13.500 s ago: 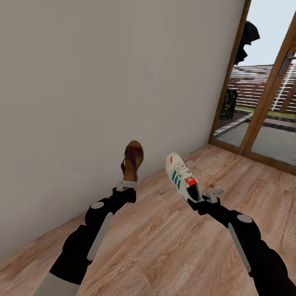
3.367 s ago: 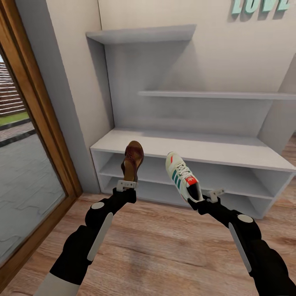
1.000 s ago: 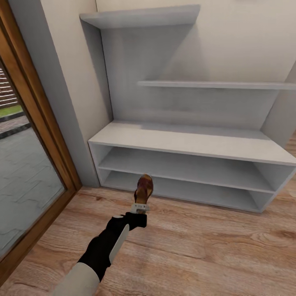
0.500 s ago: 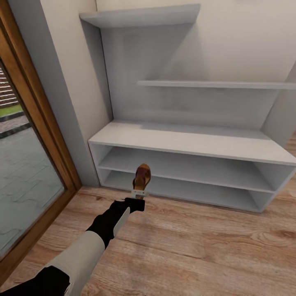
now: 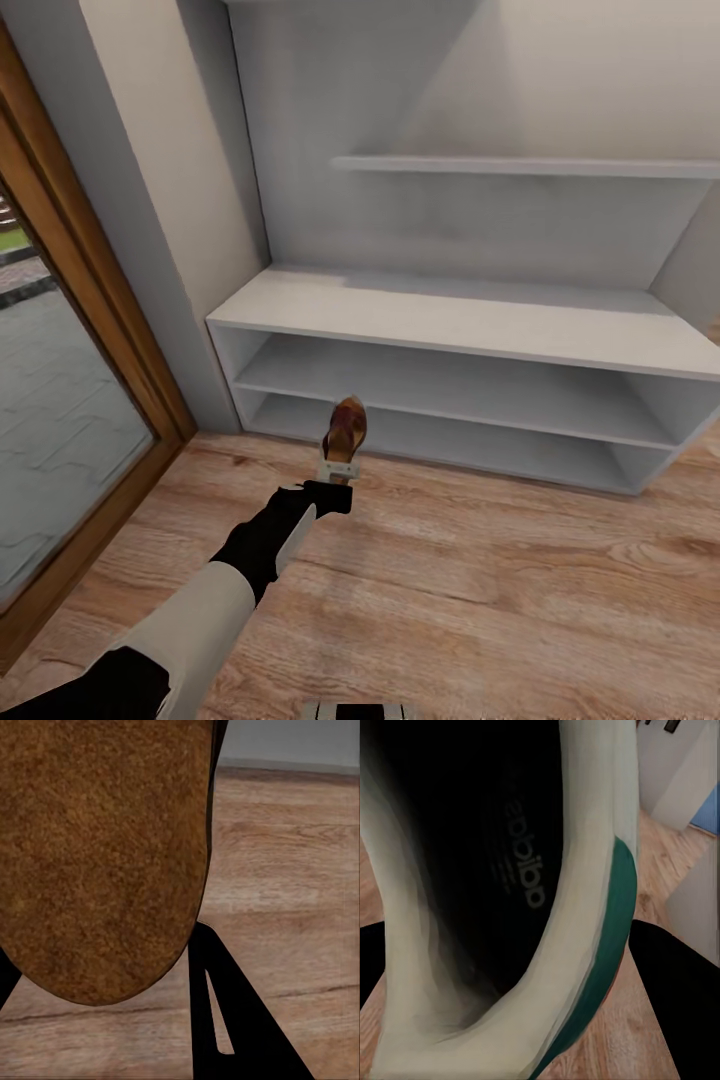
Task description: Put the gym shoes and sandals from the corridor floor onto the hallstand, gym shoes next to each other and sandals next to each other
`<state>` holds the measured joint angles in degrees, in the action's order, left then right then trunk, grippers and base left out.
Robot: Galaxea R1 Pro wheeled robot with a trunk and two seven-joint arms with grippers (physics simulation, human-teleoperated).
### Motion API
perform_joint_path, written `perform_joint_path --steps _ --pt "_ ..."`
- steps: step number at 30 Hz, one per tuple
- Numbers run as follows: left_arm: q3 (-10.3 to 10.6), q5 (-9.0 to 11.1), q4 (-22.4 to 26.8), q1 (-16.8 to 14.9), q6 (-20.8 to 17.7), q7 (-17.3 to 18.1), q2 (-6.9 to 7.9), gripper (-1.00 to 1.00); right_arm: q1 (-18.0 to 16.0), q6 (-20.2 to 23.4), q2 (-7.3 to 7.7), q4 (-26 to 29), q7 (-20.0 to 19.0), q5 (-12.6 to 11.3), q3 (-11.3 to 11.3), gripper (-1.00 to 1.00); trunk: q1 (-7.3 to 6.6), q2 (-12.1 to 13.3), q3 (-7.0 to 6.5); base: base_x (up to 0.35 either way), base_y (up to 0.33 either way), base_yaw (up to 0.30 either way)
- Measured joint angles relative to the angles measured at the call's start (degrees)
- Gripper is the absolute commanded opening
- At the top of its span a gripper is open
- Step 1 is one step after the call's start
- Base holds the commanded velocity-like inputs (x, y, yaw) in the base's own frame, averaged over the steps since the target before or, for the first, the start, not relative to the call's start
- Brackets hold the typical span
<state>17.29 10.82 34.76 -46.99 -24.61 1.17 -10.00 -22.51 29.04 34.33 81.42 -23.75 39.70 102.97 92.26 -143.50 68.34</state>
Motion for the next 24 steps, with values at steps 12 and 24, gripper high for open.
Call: perform_joint_path --steps 12,24 --pt "-0.2 0.0 0.1 0.0 0.0 -0.1 0.00 -1.00 0.0 0.0 -0.09 0.1 -0.3 -0.2 0.2 -1.00 0.23 -0.1 2.42 0.000 0.000 0.000" --pt "-0.4 0.0 0.0 0.0 0.0 0.0 0.10 -1.00 0.0 0.0 -0.10 -0.1 -0.1 0.0 -0.1 -1.00 0.23 -0.1 2.43 0.000 0.000 -0.075"
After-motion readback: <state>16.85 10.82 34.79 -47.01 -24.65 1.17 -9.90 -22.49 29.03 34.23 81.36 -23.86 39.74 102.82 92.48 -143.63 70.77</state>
